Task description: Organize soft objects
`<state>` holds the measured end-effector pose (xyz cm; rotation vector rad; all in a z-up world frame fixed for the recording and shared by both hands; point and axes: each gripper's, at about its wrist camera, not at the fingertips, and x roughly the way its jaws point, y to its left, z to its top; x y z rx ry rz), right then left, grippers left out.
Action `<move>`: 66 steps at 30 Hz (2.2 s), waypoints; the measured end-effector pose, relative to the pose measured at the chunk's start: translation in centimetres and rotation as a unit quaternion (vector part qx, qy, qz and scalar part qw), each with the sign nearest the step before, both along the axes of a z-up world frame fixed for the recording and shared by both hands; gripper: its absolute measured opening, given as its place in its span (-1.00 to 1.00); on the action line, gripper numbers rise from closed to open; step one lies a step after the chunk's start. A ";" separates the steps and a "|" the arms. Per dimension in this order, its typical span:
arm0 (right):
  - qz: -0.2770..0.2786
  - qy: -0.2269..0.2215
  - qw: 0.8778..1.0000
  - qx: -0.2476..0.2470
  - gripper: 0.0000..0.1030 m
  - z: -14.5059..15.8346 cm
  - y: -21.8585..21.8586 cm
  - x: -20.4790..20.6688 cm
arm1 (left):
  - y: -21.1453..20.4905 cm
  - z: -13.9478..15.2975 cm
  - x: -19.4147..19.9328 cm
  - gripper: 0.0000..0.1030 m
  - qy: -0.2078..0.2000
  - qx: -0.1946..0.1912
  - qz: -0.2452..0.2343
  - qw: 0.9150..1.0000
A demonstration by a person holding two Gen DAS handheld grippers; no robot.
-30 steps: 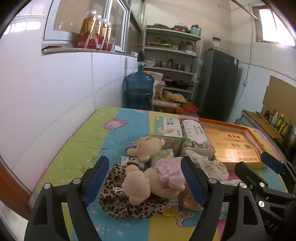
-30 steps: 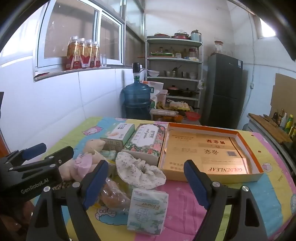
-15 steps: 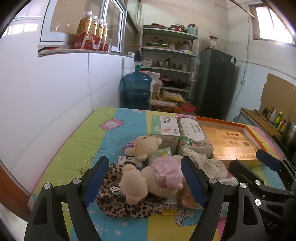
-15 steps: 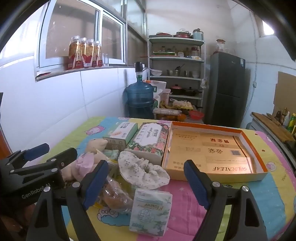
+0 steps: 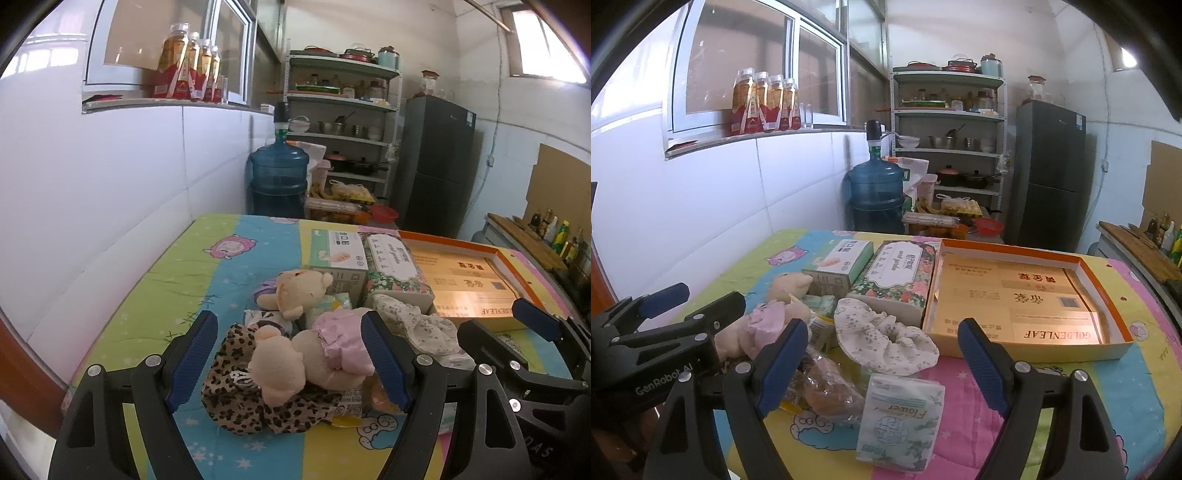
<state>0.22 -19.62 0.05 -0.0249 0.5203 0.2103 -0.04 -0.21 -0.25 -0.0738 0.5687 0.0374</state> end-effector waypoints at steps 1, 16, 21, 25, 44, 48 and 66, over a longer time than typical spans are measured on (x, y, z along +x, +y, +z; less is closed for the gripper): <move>0.000 0.000 1.000 0.000 0.63 0.0 0.0 0.0 | 0.0 0.0 0.0 0.57 0.000 0.000 0.000 1.000; 0.005 0.002 1.000 0.000 0.63 0.1 0.4 0.1 | -0.1 -0.1 0.0 0.57 0.000 0.001 0.001 1.000; 0.005 0.002 1.000 0.000 0.63 0.1 0.4 0.1 | -0.1 -0.1 0.0 0.57 0.000 0.001 0.001 1.000; 0.005 0.002 1.000 0.000 0.63 0.2 0.5 0.1 | -0.1 -0.2 0.0 0.57 0.001 0.001 0.000 1.000; 0.004 0.005 1.000 0.004 0.63 0.1 0.7 0.1 | -0.3 -0.4 -0.1 0.57 0.002 0.002 -0.001 1.000; 0.004 0.007 1.000 0.006 0.63 -0.3 0.2 0.3 | -0.3 -0.4 -0.1 0.57 0.002 0.002 -0.001 1.000; 0.004 0.008 1.000 0.007 0.63 -0.5 0.1 0.3 | -0.3 -0.8 -0.2 0.57 0.001 0.000 -0.004 1.000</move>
